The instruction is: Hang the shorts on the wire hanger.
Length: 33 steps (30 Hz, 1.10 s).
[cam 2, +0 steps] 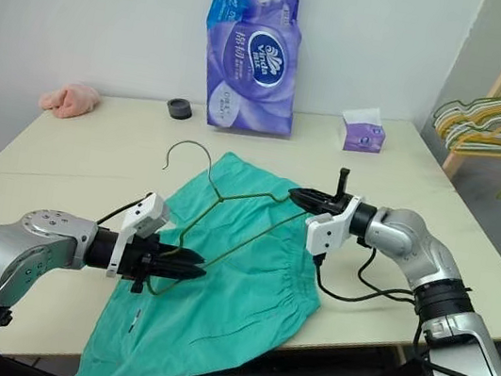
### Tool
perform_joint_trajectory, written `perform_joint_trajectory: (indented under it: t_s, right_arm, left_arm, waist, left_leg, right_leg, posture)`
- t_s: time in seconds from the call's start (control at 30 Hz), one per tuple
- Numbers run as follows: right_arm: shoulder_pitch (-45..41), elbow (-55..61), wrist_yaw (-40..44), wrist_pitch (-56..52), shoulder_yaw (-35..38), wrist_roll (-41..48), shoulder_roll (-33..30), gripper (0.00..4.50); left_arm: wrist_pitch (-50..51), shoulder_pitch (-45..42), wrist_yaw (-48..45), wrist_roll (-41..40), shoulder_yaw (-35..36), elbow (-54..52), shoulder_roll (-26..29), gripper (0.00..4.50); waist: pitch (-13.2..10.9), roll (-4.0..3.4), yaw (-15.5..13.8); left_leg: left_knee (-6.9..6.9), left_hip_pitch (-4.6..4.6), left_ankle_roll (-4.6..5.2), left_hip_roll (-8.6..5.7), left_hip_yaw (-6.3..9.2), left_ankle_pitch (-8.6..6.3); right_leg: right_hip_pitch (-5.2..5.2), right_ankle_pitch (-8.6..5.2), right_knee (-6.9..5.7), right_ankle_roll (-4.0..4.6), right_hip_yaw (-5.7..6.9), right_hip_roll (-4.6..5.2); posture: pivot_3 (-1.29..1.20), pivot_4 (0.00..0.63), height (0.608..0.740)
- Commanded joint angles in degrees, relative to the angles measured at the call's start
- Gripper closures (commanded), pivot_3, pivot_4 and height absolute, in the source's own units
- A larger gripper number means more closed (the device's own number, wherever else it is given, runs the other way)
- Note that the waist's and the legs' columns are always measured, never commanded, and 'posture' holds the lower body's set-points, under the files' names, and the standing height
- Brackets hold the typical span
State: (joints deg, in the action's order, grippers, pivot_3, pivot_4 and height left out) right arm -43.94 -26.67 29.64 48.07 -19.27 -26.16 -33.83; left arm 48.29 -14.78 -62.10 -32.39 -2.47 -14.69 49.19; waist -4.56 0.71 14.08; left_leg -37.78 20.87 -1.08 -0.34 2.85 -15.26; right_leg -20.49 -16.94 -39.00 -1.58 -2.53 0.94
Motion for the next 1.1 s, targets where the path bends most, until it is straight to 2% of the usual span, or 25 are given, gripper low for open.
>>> perform_joint_trajectory:
  t_s: [0.03, 0.07, 0.2, 0.33, 0.47, 0.53, 0.63, 0.67, 0.8, 0.93, 1.1]
  right_arm:
    - [-1.25, 2.92, -0.08, 0.5, 1.02, 2.26, 0.2, 4.5]
    - [-1.04, 3.21, 1.08, 1.4, 0.24, 2.39, -0.3, 4.5]
    - [0.55, 4.96, 7.05, 1.99, -1.67, 6.84, -1.83, 4.5]
    - [2.26, 8.32, 14.78, -1.35, -2.21, 14.76, -3.96, 3.43]
    - [3.5, 11.68, 24.24, -9.03, -1.97, 21.16, -8.05, 2.03]
    - [4.1, 13.56, 28.18, -16.84, -1.05, 24.44, -9.67, 1.34]
    - [4.07, 19.38, 33.63, -34.9, 1.52, 31.83, -11.82, 0.27]
    - [3.89, 21.44, 35.17, -39.34, 1.9, 33.07, -12.52, 0.05]
    - [3.95, 28.72, 39.85, -50.2, 1.18, 34.42, -14.15, 0.05]
    - [3.15, 34.91, 41.85, -58.99, -2.13, 32.83, -12.16, 0.05]
    - [-0.05, 33.85, 42.67, -62.95, -6.76, 27.15, -9.21, 0.05]
  left_arm:
    - [-1.27, 0.03, 0.45, 0.35, 0.44, -1.16, 0.12, 4.08]
    - [-1.5, 0.07, 0.51, 0.48, 0.51, -1.09, 0.16, 4.43]
    - [-2.19, 0.03, 0.32, 1.26, 0.91, -0.38, 0.59, 4.47]
    - [-2.5, 0.01, -0.08, 1.89, 1.05, -0.23, 1.23, 4.5]
    - [-3.37, -0.16, -0.67, 2.59, 0.69, -0.46, 2.01, 4.5]
    - [-4.43, -0.16, -1.36, 3.47, 0.1, -0.7, 2.85, 4.5]
    - [-6.84, -0.06, -3.66, 5.27, -1.45, -1.54, 5.18, 4.5]
    - [-7.9, -0.1, -4.46, 6.03, -2.07, -1.68, 5.93, 4.5]
    - [-9.84, -1.01, -6.15, 7.09, -3.37, -1.86, 6.86, 4.5]
    - [-10.86, -3.21, -6.74, 8.33, -4.91, -2.12, 6.32, 4.5]
    - [-11.95, -3.53, -6.97, 9.43, -6.02, -2.2, 6.1, 4.5]
  waist:
    - [0.0, -0.01, 0.01]
    - [-0.01, -0.01, 0.01]
    - [-0.09, -0.01, -0.01]
    - [-0.1, -0.01, -0.04]
    - [-0.24, -0.03, -0.2]
    - [-0.36, 0.01, -0.4]
    - [-0.53, -0.07, -0.56]
    - [-0.56, -0.11, -0.56]
    - [-0.76, -0.15, -0.64]
    - [-0.94, -0.11, -0.57]
    - [-0.99, -0.12, -0.13]
  left_leg:
    - [0.0, 0.0, 0.0, 0.0, 0.0, 0.0]
    - [0.0, 0.0, 0.0, 0.0, 0.0, 0.0]
    - [0.0, 0.0, 0.0, 0.0, -0.01, 0.0]
    - [0.0, 0.0, 0.0, 0.01, 0.02, 0.0]
    - [0.0, 0.0, 0.0, 0.0, 0.01, 0.0]
    - [-0.01, 0.0, 0.01, 0.0, 0.02, 0.0]
    - [-0.01, -0.01, 0.01, 0.01, 0.03, 0.0]
    - [0.0, 0.0, 0.0, 0.01, 0.02, 0.0]
    - [0.04, 0.0, 0.0, 0.02, 0.03, -0.01]
    - [0.04, 0.02, 0.0, 0.03, 0.02, 0.0]
    - [0.04, 0.03, 0.0, 0.02, -0.01, -0.01]
  right_leg:
    - [0.0, -0.01, 0.0, -0.01, 0.0, 0.0]
    - [0.0, -0.01, 0.0, -0.02, 0.0, 0.0]
    - [0.0, -0.02, 0.0, -0.03, 0.0, 0.0]
    - [0.01, -0.02, 0.01, -0.03, 0.02, 0.0]
    - [0.02, -0.03, 0.01, -0.05, 0.01, 0.03]
    - [0.03, -0.03, 0.02, -0.05, 0.04, 0.05]
    - [0.02, -0.03, 0.01, -0.05, 0.06, 0.05]
    - [0.01, -0.03, 0.01, -0.05, 0.05, 0.05]
    - [-0.03, -0.08, 0.02, -0.12, 0.08, 0.05]
    - [-0.05, -0.11, 0.02, -0.17, 0.09, 0.05]
    - [-0.08, -0.11, 0.02, -0.18, 0.07, 0.06]
  posture:
    - [-0.24, 0.046, 0.74]
    - [-0.24, 0.047, 0.74]
    - [-0.24, 0.048, 0.74]
    - [-0.24, 0.047, 0.74]
    - [-0.24, 0.047, 0.74]
    - [-0.25, 0.049, 0.74]
    - [-0.25, 0.049, 0.74]
    - [-0.26, 0.049, 0.74]
    - [-0.27, 0.049, 0.74]
    - [-0.27, 0.047, 0.74]
    - [-0.27, 0.046, 0.74]
